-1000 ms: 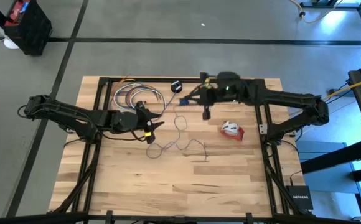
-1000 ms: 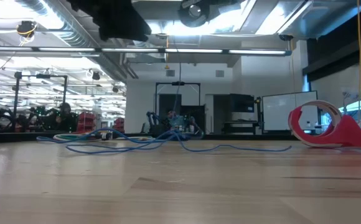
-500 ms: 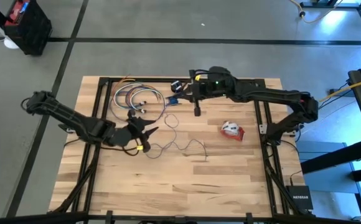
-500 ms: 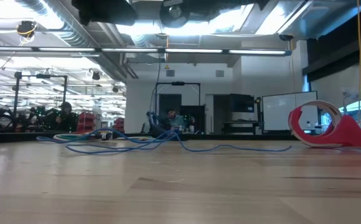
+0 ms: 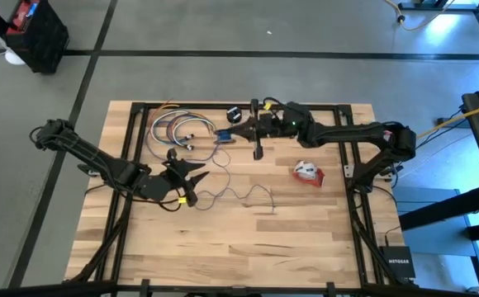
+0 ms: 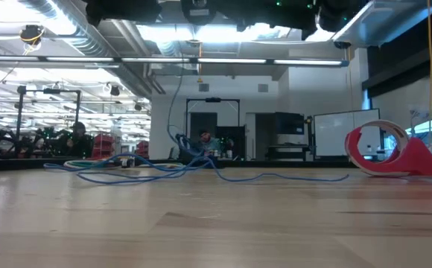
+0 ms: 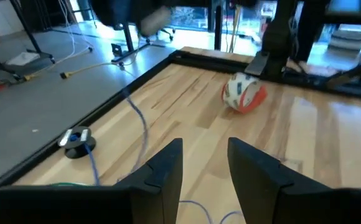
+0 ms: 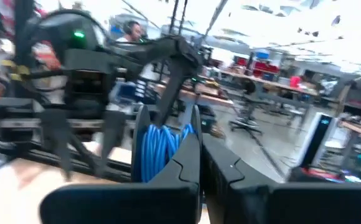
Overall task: Coil cords
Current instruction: Coil the blue wire onto the spool
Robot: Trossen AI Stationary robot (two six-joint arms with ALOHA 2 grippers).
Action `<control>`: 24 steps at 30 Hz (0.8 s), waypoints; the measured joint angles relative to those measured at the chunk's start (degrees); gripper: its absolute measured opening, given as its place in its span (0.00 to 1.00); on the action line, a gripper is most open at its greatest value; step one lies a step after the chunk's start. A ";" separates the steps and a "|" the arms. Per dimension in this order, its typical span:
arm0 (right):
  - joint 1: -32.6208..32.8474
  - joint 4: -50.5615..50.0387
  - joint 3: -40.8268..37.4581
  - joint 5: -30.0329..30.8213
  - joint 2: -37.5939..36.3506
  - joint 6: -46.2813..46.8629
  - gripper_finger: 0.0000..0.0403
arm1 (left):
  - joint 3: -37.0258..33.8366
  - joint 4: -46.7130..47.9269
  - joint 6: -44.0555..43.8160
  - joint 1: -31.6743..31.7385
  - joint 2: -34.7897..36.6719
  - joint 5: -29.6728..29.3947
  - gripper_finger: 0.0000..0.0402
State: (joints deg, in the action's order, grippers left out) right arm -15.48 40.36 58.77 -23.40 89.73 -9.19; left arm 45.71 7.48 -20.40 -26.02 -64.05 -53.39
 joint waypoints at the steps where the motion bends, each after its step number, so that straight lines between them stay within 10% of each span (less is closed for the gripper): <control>1: 0.77 1.58 -0.98 -0.02 0.02 1.01 0.01 | 0.00 -0.45 -0.79 0.08 -0.02 0.01 0.30; 24: 4.17 5.81 -2.67 4.92 -0.60 0.72 0.02 | 0.00 -0.55 -1.88 2.92 -0.50 0.05 0.30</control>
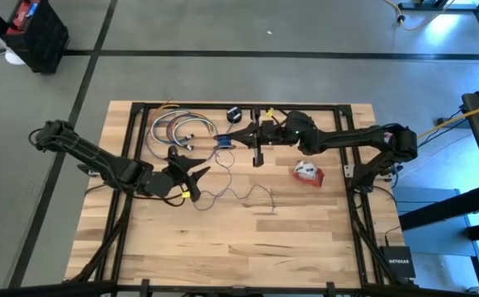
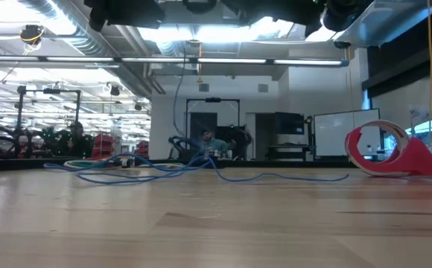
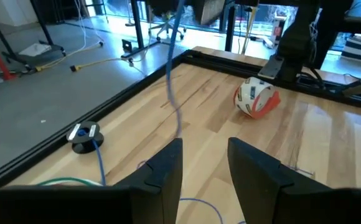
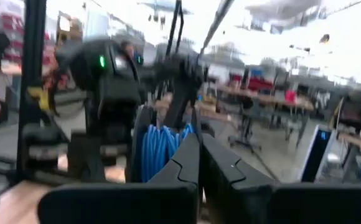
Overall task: Coil cords
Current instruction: Coil the blue wire onto the spool
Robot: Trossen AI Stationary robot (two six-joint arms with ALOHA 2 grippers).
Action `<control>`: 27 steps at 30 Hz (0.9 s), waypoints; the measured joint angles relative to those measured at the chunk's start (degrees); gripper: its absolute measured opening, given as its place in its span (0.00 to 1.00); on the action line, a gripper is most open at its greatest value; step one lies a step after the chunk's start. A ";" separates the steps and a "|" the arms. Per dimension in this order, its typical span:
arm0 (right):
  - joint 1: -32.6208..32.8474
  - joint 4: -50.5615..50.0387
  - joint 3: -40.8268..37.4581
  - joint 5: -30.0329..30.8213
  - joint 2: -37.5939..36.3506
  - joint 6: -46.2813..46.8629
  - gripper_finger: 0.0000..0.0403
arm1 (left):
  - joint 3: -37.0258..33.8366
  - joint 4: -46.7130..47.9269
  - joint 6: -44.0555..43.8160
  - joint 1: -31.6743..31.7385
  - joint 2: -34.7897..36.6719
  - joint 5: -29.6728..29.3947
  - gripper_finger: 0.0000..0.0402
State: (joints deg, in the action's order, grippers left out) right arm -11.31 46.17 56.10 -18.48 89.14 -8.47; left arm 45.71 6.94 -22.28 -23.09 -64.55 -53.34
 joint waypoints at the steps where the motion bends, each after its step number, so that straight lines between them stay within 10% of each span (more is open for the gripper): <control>1: 0.02 -1.08 -0.02 0.03 0.01 -0.62 0.02 | 0.00 0.00 0.20 0.00 0.00 0.00 0.30; 27: 0.87 -3.08 -0.02 -6.61 -0.89 -1.02 0.02 | 0.00 0.20 -0.16 -0.17 -0.01 0.63 0.30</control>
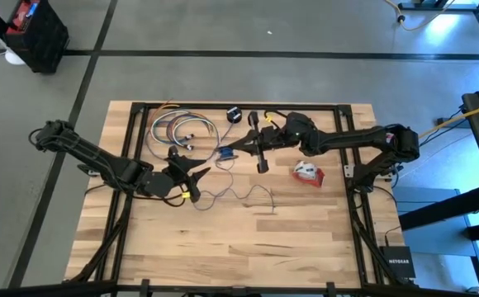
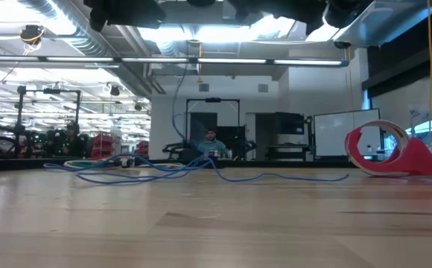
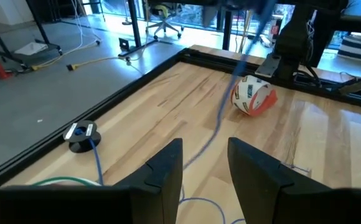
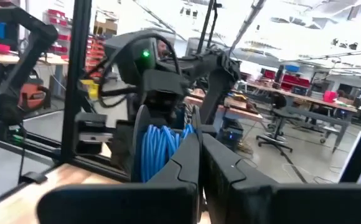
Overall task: Coil cords
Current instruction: Coil the blue wire onto the spool
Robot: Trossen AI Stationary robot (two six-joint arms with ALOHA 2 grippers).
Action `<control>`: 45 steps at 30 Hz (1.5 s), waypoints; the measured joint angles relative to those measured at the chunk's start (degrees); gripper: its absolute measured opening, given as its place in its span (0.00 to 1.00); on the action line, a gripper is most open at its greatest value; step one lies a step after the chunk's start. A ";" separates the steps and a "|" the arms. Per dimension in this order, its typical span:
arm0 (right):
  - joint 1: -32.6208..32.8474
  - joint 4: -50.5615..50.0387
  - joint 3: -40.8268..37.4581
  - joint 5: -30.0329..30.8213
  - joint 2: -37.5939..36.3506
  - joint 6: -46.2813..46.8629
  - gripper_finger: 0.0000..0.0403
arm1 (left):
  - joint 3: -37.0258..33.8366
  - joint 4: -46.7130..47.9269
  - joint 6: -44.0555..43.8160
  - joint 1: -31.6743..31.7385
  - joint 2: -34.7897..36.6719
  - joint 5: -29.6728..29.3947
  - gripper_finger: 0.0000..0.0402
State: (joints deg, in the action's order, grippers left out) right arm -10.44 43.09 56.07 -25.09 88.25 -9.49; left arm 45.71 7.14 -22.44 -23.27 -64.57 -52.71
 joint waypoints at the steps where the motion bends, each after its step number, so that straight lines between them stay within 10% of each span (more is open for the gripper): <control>1: -0.01 0.08 0.00 0.70 0.00 0.08 0.02 | 0.00 -0.09 -0.46 -0.01 -0.16 0.00 0.30; 17: -0.02 1.03 0.02 2.13 0.00 -3.23 0.02 | -0.02 -1.10 -2.61 -0.04 -2.61 0.06 0.30; 28: 1.20 1.23 0.02 2.06 -0.32 -2.99 0.02 | -0.02 -15.67 13.94 0.13 -8.41 0.34 0.30; 45: 1.18 -9.99 0.04 18.28 -4.35 -11.97 0.02 | -0.02 -16.50 17.89 8.24 -12.42 0.20 0.30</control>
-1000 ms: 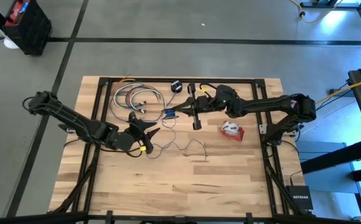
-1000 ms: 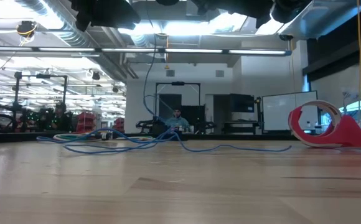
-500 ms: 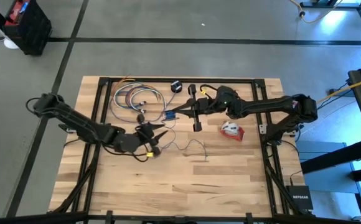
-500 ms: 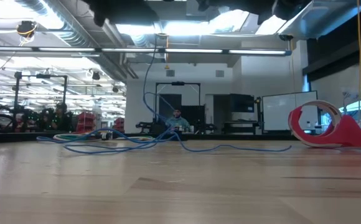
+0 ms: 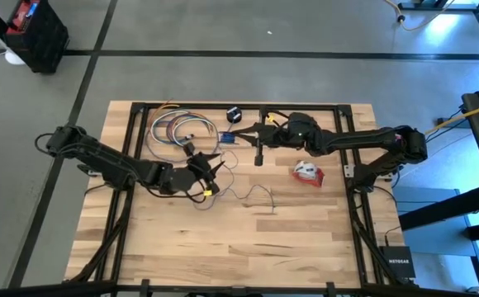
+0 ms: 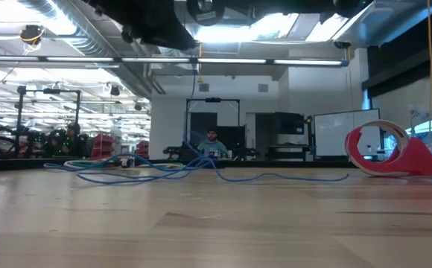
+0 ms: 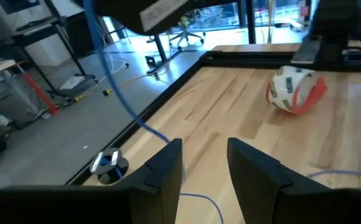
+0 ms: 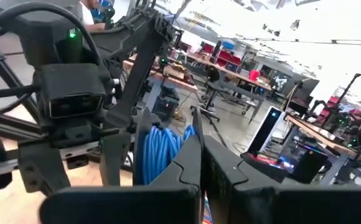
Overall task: Coil cords
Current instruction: Coil the blue wire onto the spool
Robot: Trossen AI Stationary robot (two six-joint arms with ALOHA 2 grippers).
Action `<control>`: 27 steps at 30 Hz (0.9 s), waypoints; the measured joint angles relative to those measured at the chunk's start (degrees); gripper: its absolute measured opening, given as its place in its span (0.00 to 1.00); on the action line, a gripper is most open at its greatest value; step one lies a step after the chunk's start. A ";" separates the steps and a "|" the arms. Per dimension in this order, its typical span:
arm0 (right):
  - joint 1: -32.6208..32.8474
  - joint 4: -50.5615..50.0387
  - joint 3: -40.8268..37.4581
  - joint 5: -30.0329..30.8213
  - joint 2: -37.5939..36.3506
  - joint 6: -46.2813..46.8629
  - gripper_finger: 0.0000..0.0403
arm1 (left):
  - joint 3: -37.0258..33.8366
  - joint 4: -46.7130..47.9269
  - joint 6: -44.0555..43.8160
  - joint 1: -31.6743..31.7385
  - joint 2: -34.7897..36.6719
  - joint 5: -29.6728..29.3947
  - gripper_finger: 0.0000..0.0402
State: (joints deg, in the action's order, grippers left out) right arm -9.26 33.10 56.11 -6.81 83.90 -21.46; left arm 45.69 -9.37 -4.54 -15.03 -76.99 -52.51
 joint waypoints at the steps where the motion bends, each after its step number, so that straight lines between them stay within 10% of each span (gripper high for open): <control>1: 0.04 -0.02 0.00 -0.11 -0.02 0.00 0.02 | 0.00 0.02 -0.50 0.46 0.00 -0.01 0.30; 15: 2.16 -0.17 0.00 1.75 0.00 -1.96 0.02 | 0.00 2.45 -7.47 5.07 -1.09 0.92 0.30; 22: 2.16 0.04 0.00 1.26 0.04 -0.55 0.02 | 0.00 2.48 -3.17 5.16 -2.62 1.55 0.03; 27: 2.16 2.55 0.00 0.98 0.73 4.14 0.02 | 0.00 2.34 0.61 5.61 -5.44 1.48 0.02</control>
State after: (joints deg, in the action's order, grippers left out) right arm -7.10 35.66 56.12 -5.83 84.63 -17.32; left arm 45.69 -7.03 -3.93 -9.42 -82.43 -51.03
